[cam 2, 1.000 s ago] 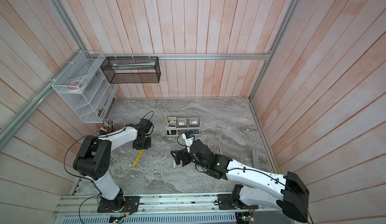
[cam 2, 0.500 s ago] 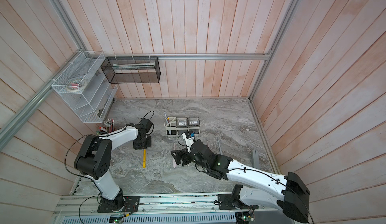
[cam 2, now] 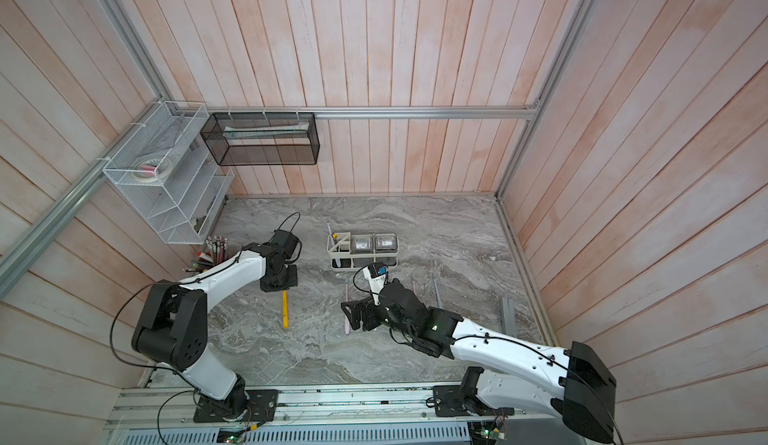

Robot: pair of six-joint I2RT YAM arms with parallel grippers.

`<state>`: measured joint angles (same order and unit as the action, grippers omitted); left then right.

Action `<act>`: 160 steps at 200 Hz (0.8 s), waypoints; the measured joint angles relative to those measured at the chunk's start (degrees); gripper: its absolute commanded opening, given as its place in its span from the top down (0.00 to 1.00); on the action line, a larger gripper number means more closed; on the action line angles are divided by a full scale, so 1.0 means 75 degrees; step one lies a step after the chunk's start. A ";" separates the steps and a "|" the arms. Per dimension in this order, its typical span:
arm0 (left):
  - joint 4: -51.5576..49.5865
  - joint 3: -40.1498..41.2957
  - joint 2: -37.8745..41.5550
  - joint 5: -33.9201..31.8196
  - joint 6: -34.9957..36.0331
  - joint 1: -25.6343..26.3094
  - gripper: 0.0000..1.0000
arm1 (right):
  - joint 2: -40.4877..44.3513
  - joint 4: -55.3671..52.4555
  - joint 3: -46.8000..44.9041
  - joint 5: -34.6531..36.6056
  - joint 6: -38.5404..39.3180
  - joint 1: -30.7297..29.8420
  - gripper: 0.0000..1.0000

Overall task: Place the toothbrush into the toothbrush holder
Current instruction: Pick up the toothbrush from the center of the board.

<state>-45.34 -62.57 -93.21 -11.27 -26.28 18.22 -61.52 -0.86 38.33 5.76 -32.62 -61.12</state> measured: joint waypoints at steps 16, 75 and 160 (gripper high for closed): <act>-0.0020 -0.0146 0.0291 -0.0102 -0.0070 0.0029 1.00 | -0.0096 0.0134 -0.0061 -0.0146 -0.0026 0.0000 0.02; -0.0297 -0.0303 0.0836 -0.0286 -0.0621 0.0694 1.00 | -0.1142 0.1113 -0.0076 -0.0979 -0.0047 -0.0061 0.04; -0.0446 -0.0787 0.1769 -0.0332 -0.1871 0.2034 1.00 | -0.2512 0.3287 -0.0067 -0.2264 -0.0638 -0.0102 0.05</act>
<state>-48.69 -68.47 -79.94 -13.76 -40.32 33.47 -80.36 23.79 37.82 -11.22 -37.41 -61.89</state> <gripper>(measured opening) 0.089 0.949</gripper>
